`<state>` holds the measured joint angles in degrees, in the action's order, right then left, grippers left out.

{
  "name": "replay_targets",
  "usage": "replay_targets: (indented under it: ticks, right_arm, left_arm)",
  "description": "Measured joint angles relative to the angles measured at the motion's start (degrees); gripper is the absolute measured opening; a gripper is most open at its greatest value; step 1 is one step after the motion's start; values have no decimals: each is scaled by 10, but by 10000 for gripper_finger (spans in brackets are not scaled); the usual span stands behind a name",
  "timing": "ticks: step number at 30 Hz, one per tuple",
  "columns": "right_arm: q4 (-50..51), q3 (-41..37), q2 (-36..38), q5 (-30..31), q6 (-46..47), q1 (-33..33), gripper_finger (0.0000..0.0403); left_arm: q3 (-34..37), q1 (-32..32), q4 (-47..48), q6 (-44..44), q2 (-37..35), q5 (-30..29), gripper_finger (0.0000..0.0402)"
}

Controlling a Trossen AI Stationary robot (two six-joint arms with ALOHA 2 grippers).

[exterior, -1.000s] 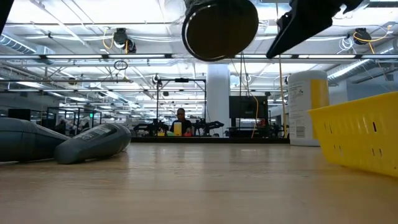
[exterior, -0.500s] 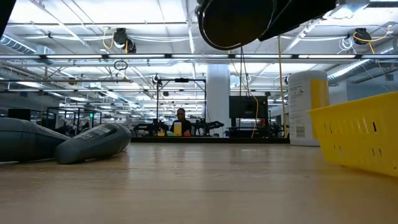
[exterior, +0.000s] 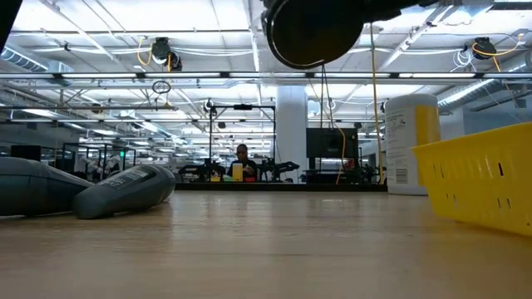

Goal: Pick & Place Travel size toiletries
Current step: Put the black hairbrush into the top blue bin

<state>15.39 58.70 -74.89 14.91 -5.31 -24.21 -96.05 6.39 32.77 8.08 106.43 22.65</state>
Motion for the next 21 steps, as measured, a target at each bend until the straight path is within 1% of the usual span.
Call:
replay_targets:
  ticks: [7,12,16,18,21]
  right_arm:
    - [-10,0,0,4,-1,-5,155]
    - [-10,0,0,33,0,-8,144]
    - [-10,0,0,32,-1,-8,110]
    - [-9,0,0,32,-1,-8,83]
    - [-3,0,0,29,-1,-8,31]
  left_arm:
    - [0,0,-33,1,0,0,0]
    - [0,-2,-31,1,0,0,0]
    - [0,-2,-31,-2,0,0,0]
    - [0,-2,-31,-2,0,0,0]
    - [0,-3,-29,-4,0,-2,0]
